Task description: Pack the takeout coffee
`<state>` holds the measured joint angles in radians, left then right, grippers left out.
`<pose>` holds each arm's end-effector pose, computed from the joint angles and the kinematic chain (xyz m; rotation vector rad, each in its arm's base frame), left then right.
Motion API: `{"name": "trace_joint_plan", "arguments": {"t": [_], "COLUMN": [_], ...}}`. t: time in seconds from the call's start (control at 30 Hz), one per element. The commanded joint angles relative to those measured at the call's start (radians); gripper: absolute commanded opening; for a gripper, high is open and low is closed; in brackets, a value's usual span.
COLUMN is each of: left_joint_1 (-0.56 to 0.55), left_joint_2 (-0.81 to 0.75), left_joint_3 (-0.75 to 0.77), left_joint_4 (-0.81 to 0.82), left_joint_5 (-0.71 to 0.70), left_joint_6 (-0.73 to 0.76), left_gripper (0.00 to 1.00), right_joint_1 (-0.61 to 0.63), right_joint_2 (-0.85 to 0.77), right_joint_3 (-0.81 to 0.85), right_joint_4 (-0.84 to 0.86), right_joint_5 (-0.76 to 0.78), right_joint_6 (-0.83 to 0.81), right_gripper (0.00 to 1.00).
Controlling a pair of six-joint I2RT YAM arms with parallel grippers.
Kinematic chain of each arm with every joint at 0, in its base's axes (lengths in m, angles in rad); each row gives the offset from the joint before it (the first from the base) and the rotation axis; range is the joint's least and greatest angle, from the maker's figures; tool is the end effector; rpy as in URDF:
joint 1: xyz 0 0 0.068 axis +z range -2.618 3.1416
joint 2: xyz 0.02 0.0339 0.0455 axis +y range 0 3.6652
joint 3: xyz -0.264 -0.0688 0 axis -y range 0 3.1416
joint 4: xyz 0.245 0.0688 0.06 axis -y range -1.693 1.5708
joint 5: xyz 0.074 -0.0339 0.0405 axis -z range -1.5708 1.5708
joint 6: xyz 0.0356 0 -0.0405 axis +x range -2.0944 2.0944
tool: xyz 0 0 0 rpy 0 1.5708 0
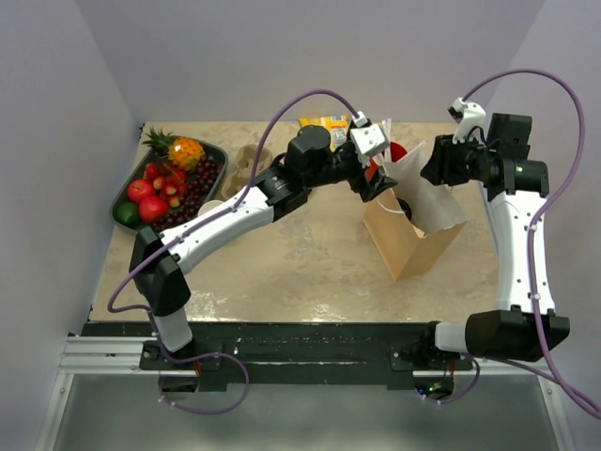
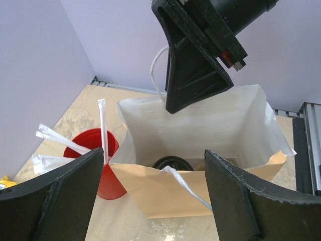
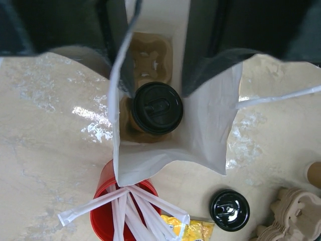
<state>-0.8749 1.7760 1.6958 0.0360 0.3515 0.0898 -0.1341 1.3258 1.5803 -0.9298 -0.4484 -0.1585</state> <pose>0.2663 -0.3380 0.4074 1.0214 1.3418 -0.8813 0.2605 -0.0196 0.4231 -0.2649 2.1731 0.3386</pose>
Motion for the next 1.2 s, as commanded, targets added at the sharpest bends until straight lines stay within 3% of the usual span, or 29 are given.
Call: {"name": "trace_joint_plan", "arguments": {"t": [0.0,0.2,0.3,0.53,0.7,1.0,1.17], "left_joint_1": [0.022,0.047,0.059,0.180,0.266,0.301,0.301], "left_joint_2": [-0.064,-0.099,-0.116,-0.101,-0.072,-0.006,0.033], "left_joint_3": [-0.007,-0.027,-0.021,0.037,0.050,0.102,0.142], "left_joint_4": [0.036,0.025,0.001,-0.126,-0.222,-0.361,-0.398], "left_joint_5": [-0.014,-0.035,-0.049,-0.104,-0.149,-0.200,-0.206], "left_joint_6": [-0.018,-0.018,-0.002,-0.025,0.039,0.163,0.186], "left_gripper": [0.86,0.86,0.86,0.90,0.90,0.91,0.91], "right_joint_1": [-0.004,-0.004,-0.004,-0.016,-0.048,-0.056,-0.059], "right_joint_2": [0.001,0.029,0.049,0.248,0.384,0.477,0.516], "right_joint_3": [0.082,0.208,0.215,0.191,0.182,0.179,0.179], "right_joint_4": [0.006,0.034,0.156,0.282,0.373,0.450,0.442], "right_joint_5": [-0.049,-0.041,-0.032,0.106,0.051,-0.049,-0.113], "right_joint_6": [0.030,0.071,0.120,0.198,0.240,0.270,0.301], "right_gripper": [0.50,0.66,0.70,0.59,0.56,0.56,0.46]}}
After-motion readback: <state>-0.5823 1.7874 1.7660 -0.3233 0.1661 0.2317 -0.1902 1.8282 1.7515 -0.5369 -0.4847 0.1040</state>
